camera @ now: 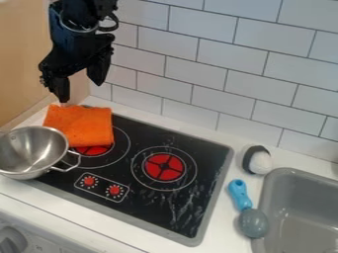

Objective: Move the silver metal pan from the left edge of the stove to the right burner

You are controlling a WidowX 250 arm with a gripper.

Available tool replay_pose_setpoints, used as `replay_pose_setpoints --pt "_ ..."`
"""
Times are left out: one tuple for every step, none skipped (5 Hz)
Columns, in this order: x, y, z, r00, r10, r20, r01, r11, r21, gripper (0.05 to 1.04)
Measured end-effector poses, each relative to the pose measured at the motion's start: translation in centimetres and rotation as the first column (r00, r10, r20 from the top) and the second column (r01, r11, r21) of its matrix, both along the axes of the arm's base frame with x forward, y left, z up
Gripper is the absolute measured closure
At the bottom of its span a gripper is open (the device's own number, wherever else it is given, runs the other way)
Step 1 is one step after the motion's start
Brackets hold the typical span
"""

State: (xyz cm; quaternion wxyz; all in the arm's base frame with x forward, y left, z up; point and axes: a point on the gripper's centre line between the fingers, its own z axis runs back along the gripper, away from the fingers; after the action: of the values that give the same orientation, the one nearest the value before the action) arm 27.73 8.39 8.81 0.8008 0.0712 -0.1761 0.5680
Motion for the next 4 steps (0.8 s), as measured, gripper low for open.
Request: replay_pose_setpoints --pt "-0.9 -0.2 -1.2 0.999 -0.004 -0.047 0.004 1.0 -0.007 0.085" --pt "-1.0 -1.7 -1.3 0.972 -0.19 -0.137 0.196 0.98 0.028 0.085" --pt "-0.6 -3.9 -1.1 0.931 -0.295 -0.217 0.313 0.948 0.055 0.085" --pt "-0.5 -4.3 -1.6 0.886 -0.339 -0.318 0.368 0.929 0.036 0.085"
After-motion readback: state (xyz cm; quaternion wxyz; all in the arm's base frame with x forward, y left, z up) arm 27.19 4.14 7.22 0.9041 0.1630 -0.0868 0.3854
